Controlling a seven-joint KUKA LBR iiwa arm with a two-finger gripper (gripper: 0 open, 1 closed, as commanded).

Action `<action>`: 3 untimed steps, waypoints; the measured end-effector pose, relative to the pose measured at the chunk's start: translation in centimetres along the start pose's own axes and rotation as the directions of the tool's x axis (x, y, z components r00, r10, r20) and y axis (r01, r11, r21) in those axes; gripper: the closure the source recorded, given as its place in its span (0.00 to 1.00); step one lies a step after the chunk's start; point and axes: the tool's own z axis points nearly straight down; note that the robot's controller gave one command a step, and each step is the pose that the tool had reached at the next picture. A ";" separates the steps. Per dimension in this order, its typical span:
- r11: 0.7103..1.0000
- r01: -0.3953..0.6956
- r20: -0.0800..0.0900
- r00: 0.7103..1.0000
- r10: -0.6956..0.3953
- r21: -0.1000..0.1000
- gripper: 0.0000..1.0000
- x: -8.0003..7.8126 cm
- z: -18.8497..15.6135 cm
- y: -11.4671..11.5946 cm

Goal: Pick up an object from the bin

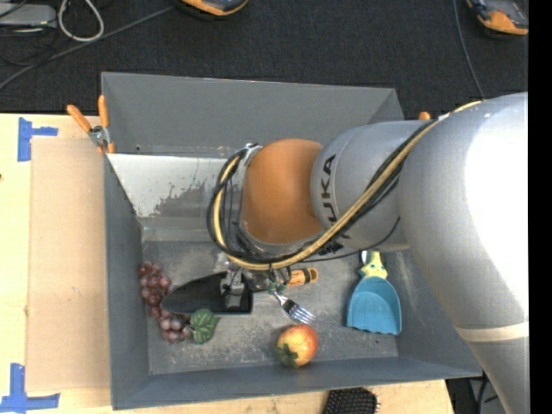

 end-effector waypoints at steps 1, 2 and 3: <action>1.000 -0.002 -0.006 1.000 0.002 0.001 1.00 0.2 -2.7 0.0; 1.000 -0.002 -0.009 1.000 0.002 0.002 1.00 0.2 -7.0 0.0; 1.000 -0.003 0.000 1.000 0.003 0.000 1.00 0.0 -10.6 0.1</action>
Offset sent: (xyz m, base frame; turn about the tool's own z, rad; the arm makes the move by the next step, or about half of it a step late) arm -0.0020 -0.0008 0.1231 0.0006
